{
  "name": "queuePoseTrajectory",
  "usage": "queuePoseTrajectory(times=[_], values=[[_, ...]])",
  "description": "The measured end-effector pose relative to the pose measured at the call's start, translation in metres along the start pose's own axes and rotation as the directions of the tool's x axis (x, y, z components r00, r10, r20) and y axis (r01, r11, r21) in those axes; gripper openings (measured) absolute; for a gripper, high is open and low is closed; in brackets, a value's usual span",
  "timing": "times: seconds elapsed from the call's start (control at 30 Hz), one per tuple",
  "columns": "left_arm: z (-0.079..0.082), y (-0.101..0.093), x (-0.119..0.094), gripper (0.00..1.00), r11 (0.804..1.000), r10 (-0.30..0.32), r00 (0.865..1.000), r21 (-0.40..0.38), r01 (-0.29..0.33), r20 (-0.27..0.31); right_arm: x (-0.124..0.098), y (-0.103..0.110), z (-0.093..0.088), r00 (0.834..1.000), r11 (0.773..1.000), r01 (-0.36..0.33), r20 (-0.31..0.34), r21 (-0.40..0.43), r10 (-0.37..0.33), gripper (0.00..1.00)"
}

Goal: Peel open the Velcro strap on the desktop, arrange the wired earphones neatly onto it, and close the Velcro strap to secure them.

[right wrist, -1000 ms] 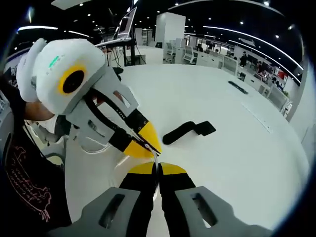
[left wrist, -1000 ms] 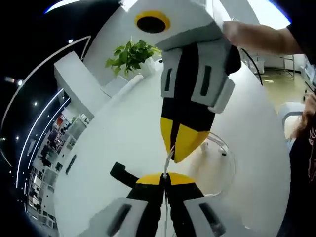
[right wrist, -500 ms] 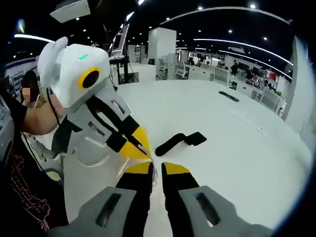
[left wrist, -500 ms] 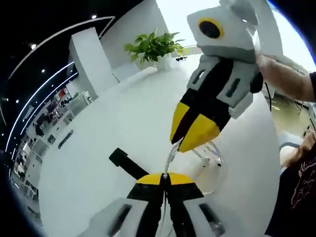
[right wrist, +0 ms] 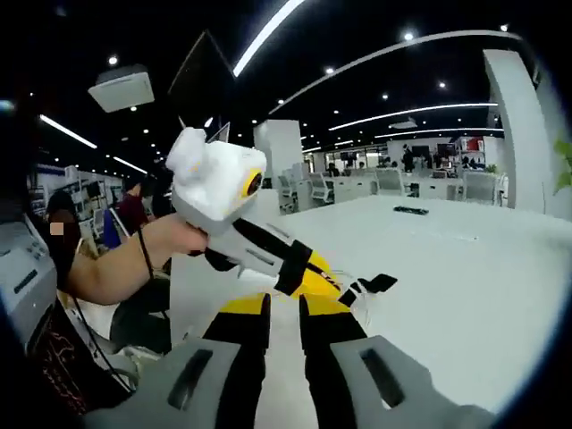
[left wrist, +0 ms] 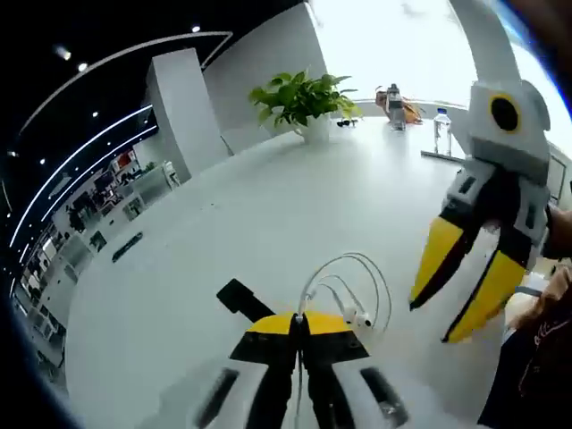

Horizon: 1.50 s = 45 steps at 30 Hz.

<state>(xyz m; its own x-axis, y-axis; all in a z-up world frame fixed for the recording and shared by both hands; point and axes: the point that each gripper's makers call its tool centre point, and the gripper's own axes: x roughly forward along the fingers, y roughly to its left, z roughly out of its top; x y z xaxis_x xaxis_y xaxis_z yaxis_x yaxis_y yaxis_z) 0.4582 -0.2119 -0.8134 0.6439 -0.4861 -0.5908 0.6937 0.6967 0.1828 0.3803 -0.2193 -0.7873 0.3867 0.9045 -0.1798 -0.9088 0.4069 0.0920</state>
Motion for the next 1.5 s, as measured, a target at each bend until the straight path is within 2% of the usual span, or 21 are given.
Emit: queuePoseTrajectory(times=[0.1,0.17,0.23,0.3,0.4,0.5,0.77,1.0,1.2,1.3,1.4,1.43,1.5], values=[[0.005,0.002,-0.004,0.06,1.0,0.01,1.0,-0.004,-0.01,0.012,0.027,0.02,-0.024,0.998,0.999,-0.031,-0.048,0.03,0.033,0.19],[0.008,0.002,-0.006,0.06,1.0,0.014,1.0,-0.005,-0.014,0.017,0.041,0.023,-0.03,0.998,0.998,-0.026,-0.06,0.061,0.03,0.19],[0.011,0.004,-0.009,0.06,1.0,0.021,1.0,-0.005,-0.021,0.022,0.056,0.027,-0.03,0.998,0.996,-0.032,-0.058,0.089,0.038,0.2],[0.015,0.007,-0.014,0.06,1.0,0.03,0.999,-0.01,-0.03,0.028,0.068,0.025,-0.027,0.998,0.995,-0.011,-0.056,0.104,0.017,0.21],[0.019,0.009,-0.02,0.06,0.999,0.034,0.999,-0.016,-0.034,0.039,0.08,0.022,-0.023,0.999,0.993,0.024,-0.039,0.119,-0.02,0.21],[0.021,0.011,-0.024,0.06,0.999,0.035,0.998,-0.021,-0.034,0.045,0.089,0.027,-0.022,0.999,0.989,0.028,-0.028,0.146,-0.024,0.21],[0.026,0.012,-0.03,0.06,0.999,0.049,0.997,-0.022,-0.047,0.062,0.097,0.031,-0.022,0.999,0.985,0.036,-0.014,0.171,-0.034,0.22],[0.026,0.013,-0.03,0.06,0.998,0.058,0.996,-0.031,-0.056,0.065,0.105,0.046,-0.023,1.0,0.978,-0.008,-0.014,0.21,0.011,0.22],[0.03,0.011,-0.033,0.06,0.998,0.064,0.995,-0.028,-0.062,0.076,0.109,0.05,-0.027,0.999,0.972,-0.023,-0.028,0.233,0.031,0.22],[0.032,0.013,-0.035,0.06,0.997,0.076,0.994,-0.024,-0.074,0.084,0.107,0.06,-0.028,0.997,0.966,-0.067,-0.02,0.249,0.075,0.22],[0.036,0.016,-0.037,0.06,0.996,0.084,0.992,-0.026,-0.081,0.089,0.105,0.083,-0.03,0.983,0.939,-0.168,-0.027,0.301,0.184,0.23],[0.037,0.017,-0.037,0.06,0.996,0.087,0.992,-0.026,-0.085,0.091,0.104,0.089,-0.031,0.978,0.93,-0.186,-0.028,0.317,0.206,0.23],[0.04,0.017,-0.038,0.06,0.996,0.089,0.992,-0.02,-0.088,0.092,0.102,0.096,-0.03,0.973,0.927,-0.21,-0.027,0.311,0.23,0.22]])
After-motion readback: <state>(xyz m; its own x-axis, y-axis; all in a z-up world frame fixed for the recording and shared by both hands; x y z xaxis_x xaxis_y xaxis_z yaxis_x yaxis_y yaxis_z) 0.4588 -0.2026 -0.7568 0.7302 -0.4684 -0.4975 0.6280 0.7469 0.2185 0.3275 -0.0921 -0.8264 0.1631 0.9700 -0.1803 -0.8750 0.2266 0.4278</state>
